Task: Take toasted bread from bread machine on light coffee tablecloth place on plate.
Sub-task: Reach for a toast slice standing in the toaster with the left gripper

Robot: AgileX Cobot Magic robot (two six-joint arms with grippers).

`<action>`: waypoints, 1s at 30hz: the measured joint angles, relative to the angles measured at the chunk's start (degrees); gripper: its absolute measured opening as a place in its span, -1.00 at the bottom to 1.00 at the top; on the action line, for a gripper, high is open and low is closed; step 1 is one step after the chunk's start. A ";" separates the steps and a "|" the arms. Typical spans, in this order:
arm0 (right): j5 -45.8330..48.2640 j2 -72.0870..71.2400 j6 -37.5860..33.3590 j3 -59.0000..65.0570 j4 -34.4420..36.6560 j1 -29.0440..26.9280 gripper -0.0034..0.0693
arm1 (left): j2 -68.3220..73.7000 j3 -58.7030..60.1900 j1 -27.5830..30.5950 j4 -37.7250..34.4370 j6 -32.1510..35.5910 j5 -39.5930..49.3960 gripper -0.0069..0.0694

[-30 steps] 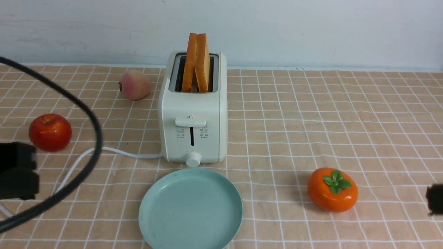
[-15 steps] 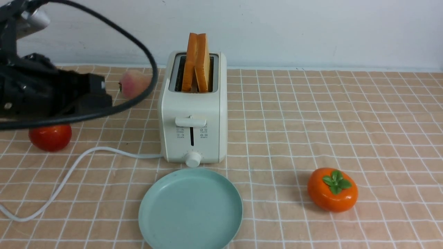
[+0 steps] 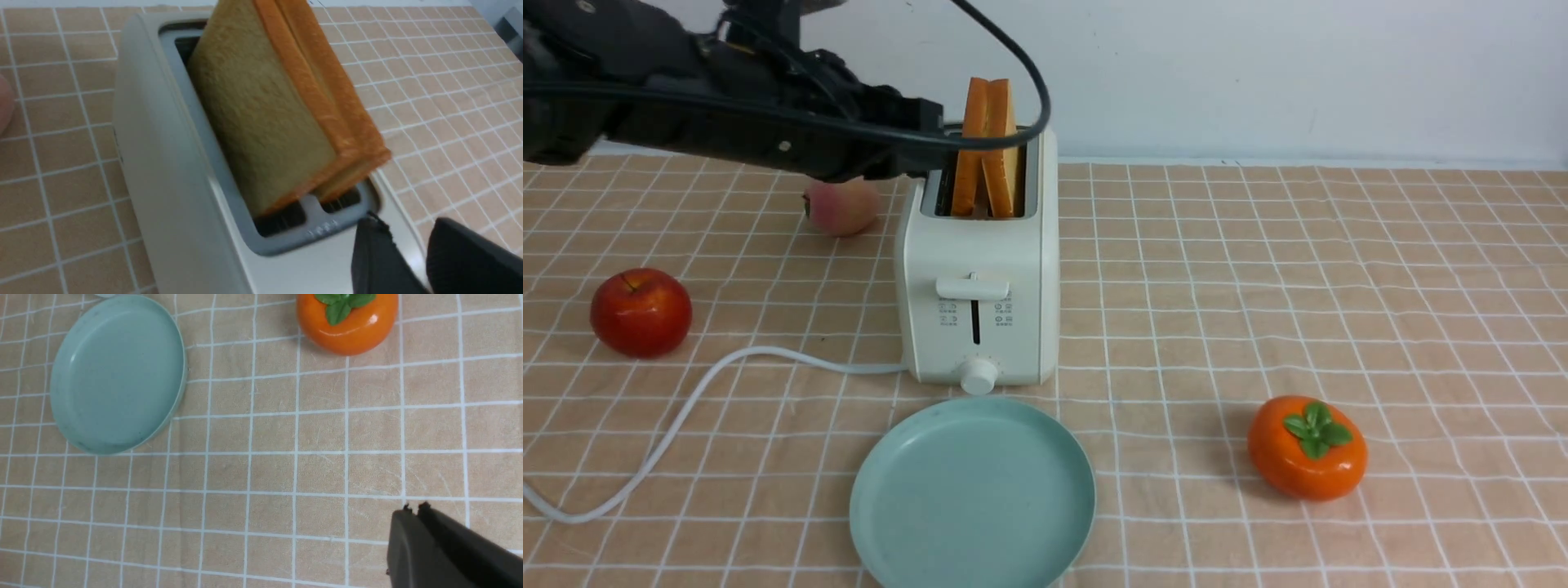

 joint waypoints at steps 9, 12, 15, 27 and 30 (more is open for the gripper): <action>-0.62 0.00 0.12 0.00 1.03 0.00 -0.82 | 4.87 -0.19 -0.21 -0.76 0.17 -6.10 0.03; -0.86 0.00 0.12 0.00 1.03 0.00 -0.81 | 5.71 -0.19 -0.92 -0.88 2.53 -6.80 0.04; -0.99 0.00 0.14 0.00 1.03 0.00 -0.80 | 6.25 -0.19 -2.63 -0.88 7.26 -7.58 0.05; -0.99 0.00 0.14 0.00 1.10 0.00 -0.76 | 9.15 -0.19 -4.35 -1.69 10.65 -16.39 0.03; -0.99 0.00 0.14 0.00 1.10 0.00 -0.74 | 9.23 -0.19 -4.35 -1.69 10.66 -16.34 -0.11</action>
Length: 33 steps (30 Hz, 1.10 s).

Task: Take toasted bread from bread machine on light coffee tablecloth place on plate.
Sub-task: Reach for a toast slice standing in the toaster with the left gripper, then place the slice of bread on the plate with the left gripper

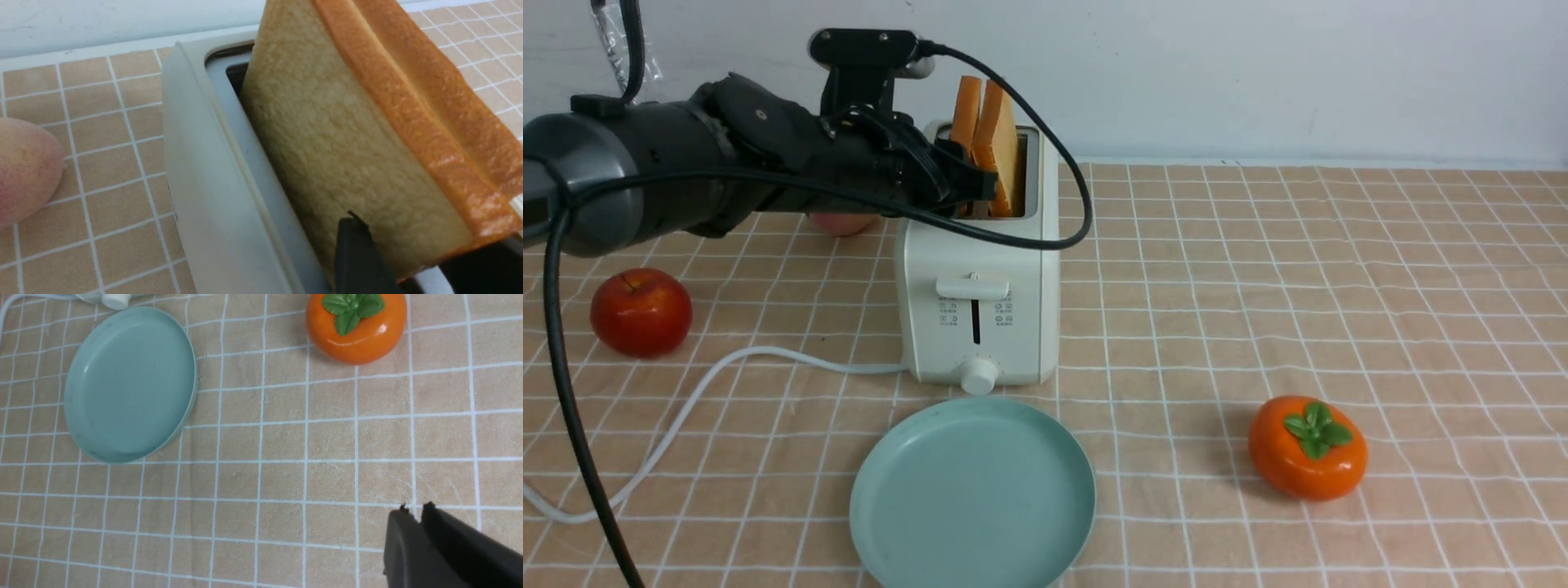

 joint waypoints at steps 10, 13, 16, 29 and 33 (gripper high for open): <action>-0.74 0.00 0.04 0.00 -0.10 0.00 -0.72 | -2.11 0.00 -0.12 0.29 0.05 -0.42 -0.66; -1.11 0.00 0.04 0.00 -0.10 0.00 -0.71 | -7.87 0.00 -0.12 0.63 0.05 -0.36 -0.66; -1.34 0.00 0.04 0.00 -0.10 0.00 -0.70 | -13.69 0.00 -0.06 0.81 0.00 1.05 -0.66; -1.46 0.00 0.04 0.00 -0.10 0.00 -0.67 | -35.75 -0.18 0.07 11.47 -21.99 36.60 -0.66; -1.46 0.00 0.04 0.00 -0.10 0.00 -0.66 | -36.42 1.78 0.07 18.18 -30.97 53.18 -0.66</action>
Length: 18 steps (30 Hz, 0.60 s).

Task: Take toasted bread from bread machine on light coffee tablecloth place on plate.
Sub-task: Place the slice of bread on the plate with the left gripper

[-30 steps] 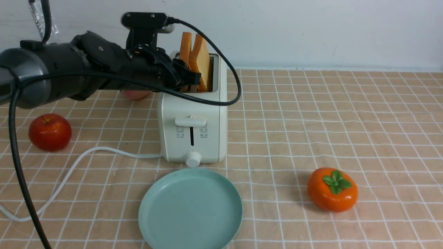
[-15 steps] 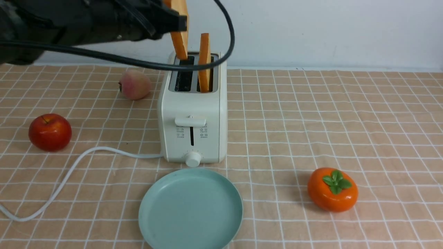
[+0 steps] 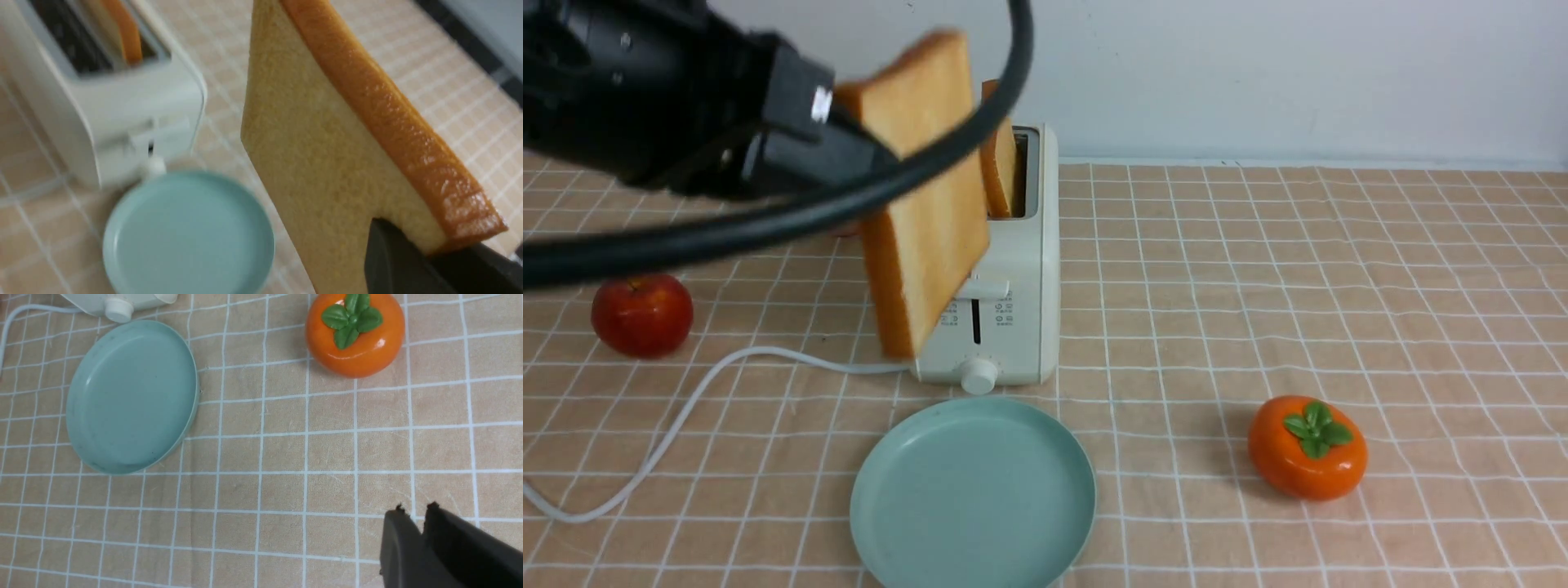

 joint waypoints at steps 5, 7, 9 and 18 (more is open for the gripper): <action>-0.05 0.00 -0.05 0.00 -0.01 0.00 -0.65 | 0.00 10.15 0.00 0.23 0.21 0.18 -0.66; -0.05 0.00 -0.05 0.05 -0.01 0.00 -0.65 | 0.14 15.70 0.00 -0.29 2.06 -3.33 -0.66; -0.21 0.00 -0.22 0.30 -0.01 0.00 -0.64 | 0.46 19.18 0.00 -1.34 4.17 -7.40 -0.66; -0.95 0.00 -2.47 3.34 0.05 0.00 -0.61 | 8.34 26.21 0.00 -21.48 27.02 -18.52 -0.66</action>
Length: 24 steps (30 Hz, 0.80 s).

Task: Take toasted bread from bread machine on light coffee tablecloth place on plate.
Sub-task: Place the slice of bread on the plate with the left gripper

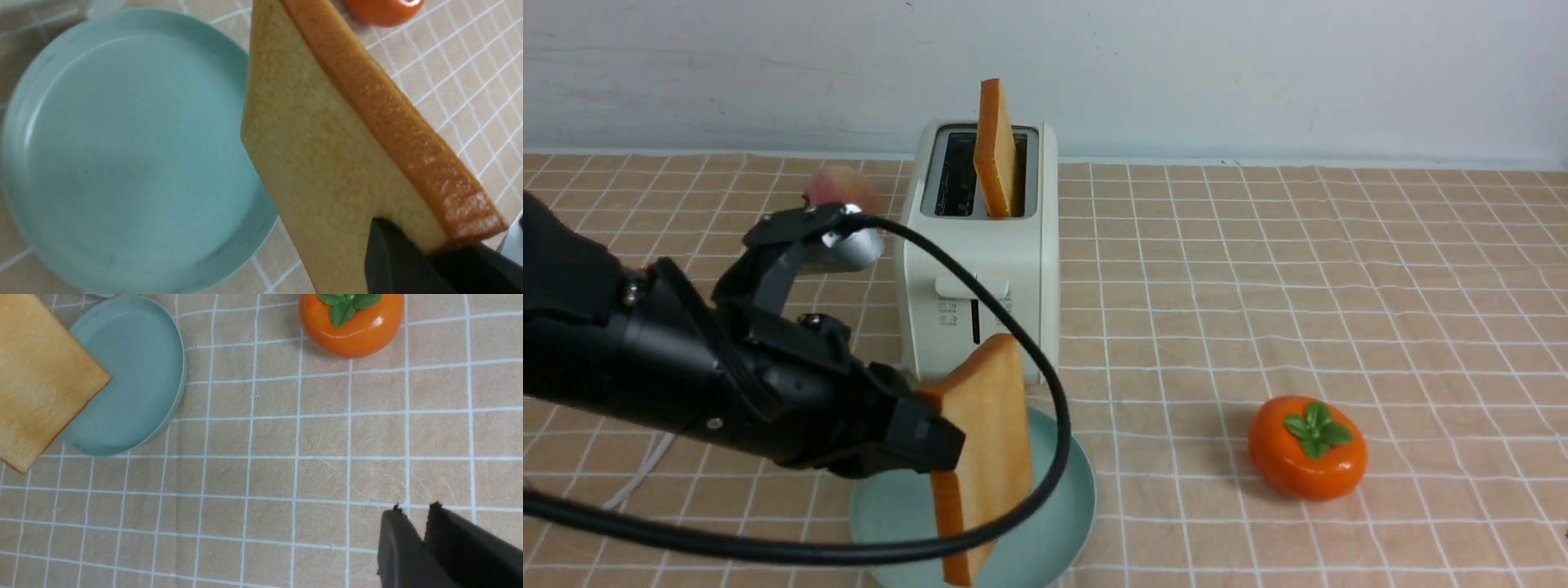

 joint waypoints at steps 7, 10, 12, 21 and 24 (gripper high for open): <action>-0.18 0.00 -0.32 0.43 0.00 0.00 -0.60 | 7.86 0.00 0.00 -7.09 7.32 -3.32 -0.66; -0.18 0.00 -0.53 0.43 0.00 0.00 -0.59 | 12.01 0.00 0.00 -8.36 7.98 -6.50 -0.66; -0.18 0.00 -0.53 0.43 0.00 0.00 -0.58 | 13.11 0.00 0.05 -9.00 8.03 -7.52 -0.66; 0.53 0.00 -0.53 0.43 0.00 0.00 -0.55 | 13.77 0.00 0.12 -8.55 7.91 -8.07 -0.66; 0.98 0.00 -0.53 0.43 0.00 0.00 -0.55 | 13.79 0.00 0.12 -7.83 6.28 -8.95 -0.66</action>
